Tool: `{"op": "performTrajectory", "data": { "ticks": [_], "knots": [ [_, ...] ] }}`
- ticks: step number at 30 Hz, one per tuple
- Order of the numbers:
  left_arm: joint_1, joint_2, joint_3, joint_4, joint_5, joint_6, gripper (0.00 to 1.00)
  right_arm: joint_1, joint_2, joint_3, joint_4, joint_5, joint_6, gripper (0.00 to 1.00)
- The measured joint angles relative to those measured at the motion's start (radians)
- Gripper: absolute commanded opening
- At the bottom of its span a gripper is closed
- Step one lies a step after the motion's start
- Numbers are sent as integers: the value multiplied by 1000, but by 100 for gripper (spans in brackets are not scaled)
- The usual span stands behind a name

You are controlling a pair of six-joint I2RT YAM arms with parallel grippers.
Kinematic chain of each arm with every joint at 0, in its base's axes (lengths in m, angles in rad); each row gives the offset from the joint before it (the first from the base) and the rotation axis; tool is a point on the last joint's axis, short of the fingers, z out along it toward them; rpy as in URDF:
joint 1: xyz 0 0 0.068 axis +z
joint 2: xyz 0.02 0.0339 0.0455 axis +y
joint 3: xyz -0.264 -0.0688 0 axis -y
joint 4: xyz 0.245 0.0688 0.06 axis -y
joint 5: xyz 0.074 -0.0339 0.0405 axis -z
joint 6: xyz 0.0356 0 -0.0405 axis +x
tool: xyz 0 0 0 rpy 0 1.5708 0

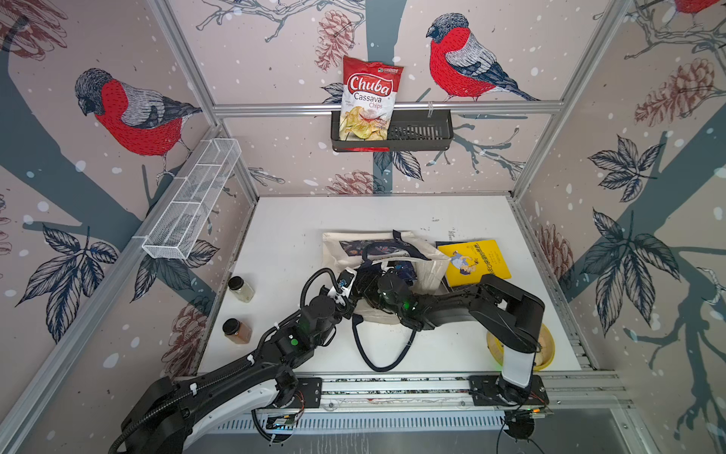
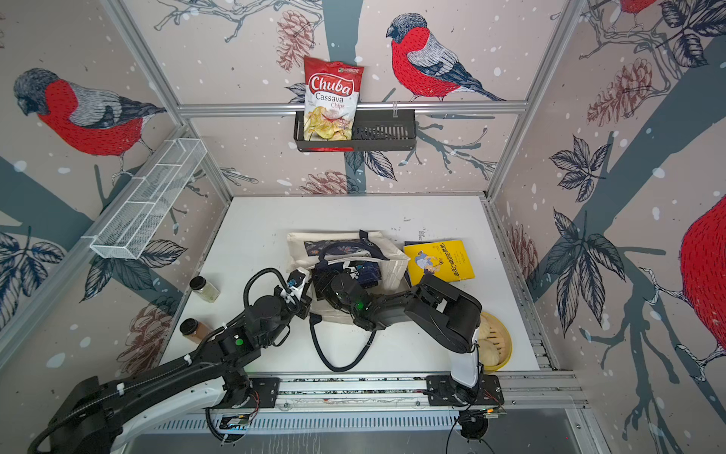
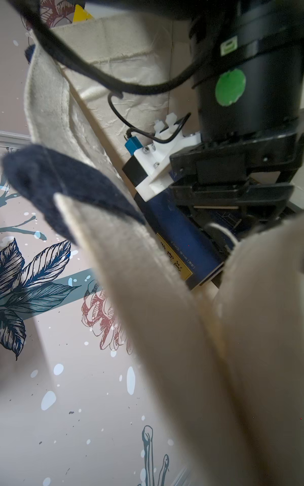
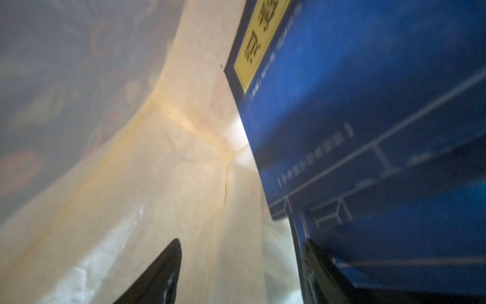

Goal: Take out the books from the canvas bag
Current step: Pick up the book from the canvas bag.

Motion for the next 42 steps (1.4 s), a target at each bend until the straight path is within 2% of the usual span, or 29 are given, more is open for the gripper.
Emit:
{"op": "performTrajectory", "data": {
  "ticks": [3, 4, 6, 7, 11, 14, 19, 34, 38, 42],
  "knots": [
    [0, 0, 0, 0, 1, 0, 0, -6, 25, 24, -1, 0, 21, 71],
    [0, 0, 0, 0, 1, 0, 0, -10, 34, 31, -2, 0, 22, 68],
    [0, 0, 0, -1, 2, 0, 0, -11, 52, 47, -17, 5, 31, 56],
    [0, 0, 0, 0, 2, 0, 0, -10, 58, 51, -22, 13, 42, 54],
    [0, 0, 0, -6, 1, 0, 0, -10, 83, 66, -21, 49, 53, 55],
    [0, -2, 0, -4, 1, 0, 0, -13, 84, 75, -23, 79, 56, 52],
    [0, -7, 0, 0, 1, 0, 0, -17, 79, 91, -46, 148, 48, 37],
    [0, -17, -2, 0, -3, 1, 0, -103, 73, 76, -45, 190, 51, 35],
    [0, -17, -2, 1, -2, 0, 0, -152, 77, 63, -43, 189, 50, 40],
    [0, -18, -2, -1, -2, 1, 0, -201, 108, 46, 42, 165, 52, 42]
  ]
}}
